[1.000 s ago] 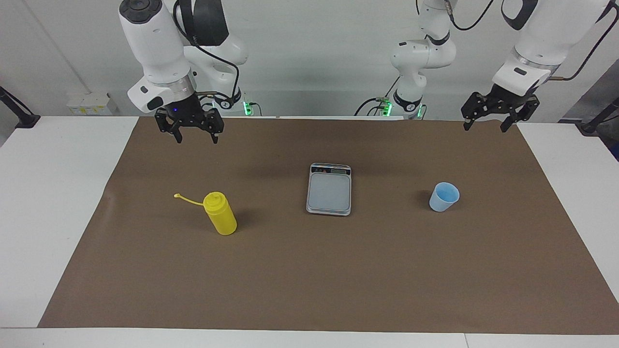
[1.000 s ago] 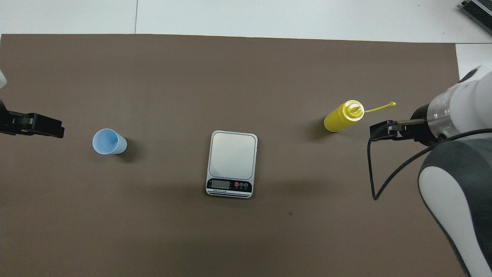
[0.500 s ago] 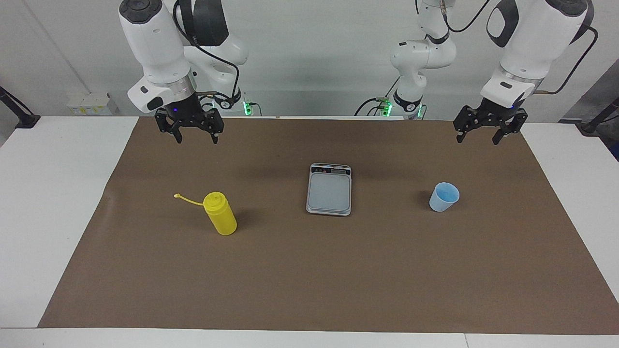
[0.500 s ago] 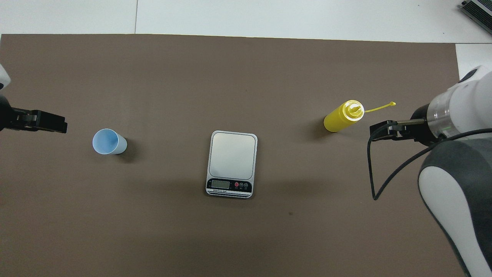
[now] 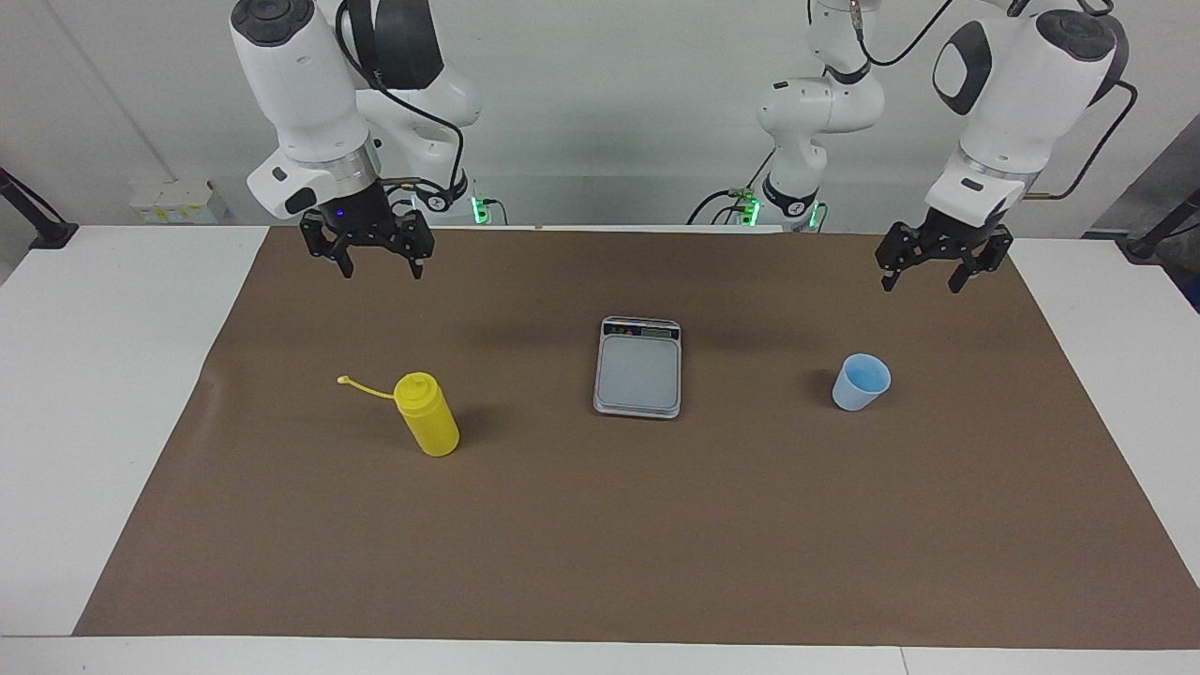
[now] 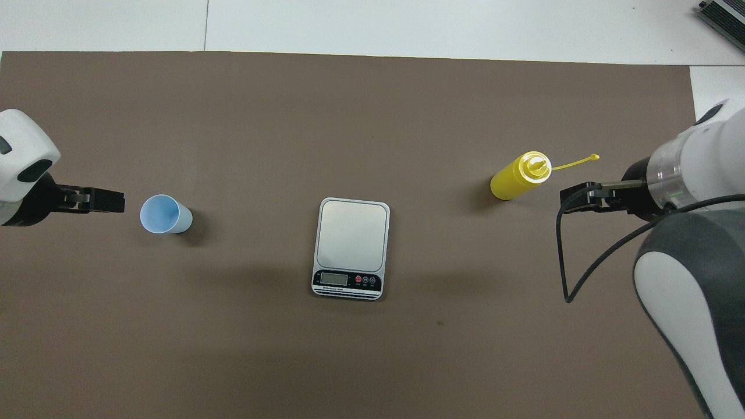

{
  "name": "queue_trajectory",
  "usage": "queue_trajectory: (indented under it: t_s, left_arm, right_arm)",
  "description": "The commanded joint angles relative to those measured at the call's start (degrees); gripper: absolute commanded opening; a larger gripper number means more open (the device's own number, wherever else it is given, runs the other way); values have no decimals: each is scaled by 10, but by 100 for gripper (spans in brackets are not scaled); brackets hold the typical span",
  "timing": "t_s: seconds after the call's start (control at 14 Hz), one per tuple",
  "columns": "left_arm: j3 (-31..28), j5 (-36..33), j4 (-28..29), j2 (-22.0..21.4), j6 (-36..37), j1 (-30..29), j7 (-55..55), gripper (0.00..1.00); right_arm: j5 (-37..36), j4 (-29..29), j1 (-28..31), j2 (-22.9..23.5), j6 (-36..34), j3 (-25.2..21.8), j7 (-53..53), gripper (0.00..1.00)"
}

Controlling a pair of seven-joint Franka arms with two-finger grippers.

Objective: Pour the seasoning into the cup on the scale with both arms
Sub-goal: 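Grasp the light-blue cup with the left gripper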

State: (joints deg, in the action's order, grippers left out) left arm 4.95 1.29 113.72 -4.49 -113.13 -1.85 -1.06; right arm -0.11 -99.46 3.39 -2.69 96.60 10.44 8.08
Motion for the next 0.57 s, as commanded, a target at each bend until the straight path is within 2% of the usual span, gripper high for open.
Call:
queue_trajectory:
  t_s: [0.0, 0.21, 0.5]
  left_arm:
    - [2, 11, 32, 39, -78, -20, 3, 100]
    - [2, 33, 83, 54, -163, -33, 4, 100]
    - [2, 62, 131, 52, -207, -34, 6, 100]
  right_arm:
    - [10, -14, 6, -14, 5, 2, -1, 100]
    - [10, -14, 6, -14, 5, 2, -1, 100]
    - [10, -14, 6, -14, 5, 2, -1, 100]
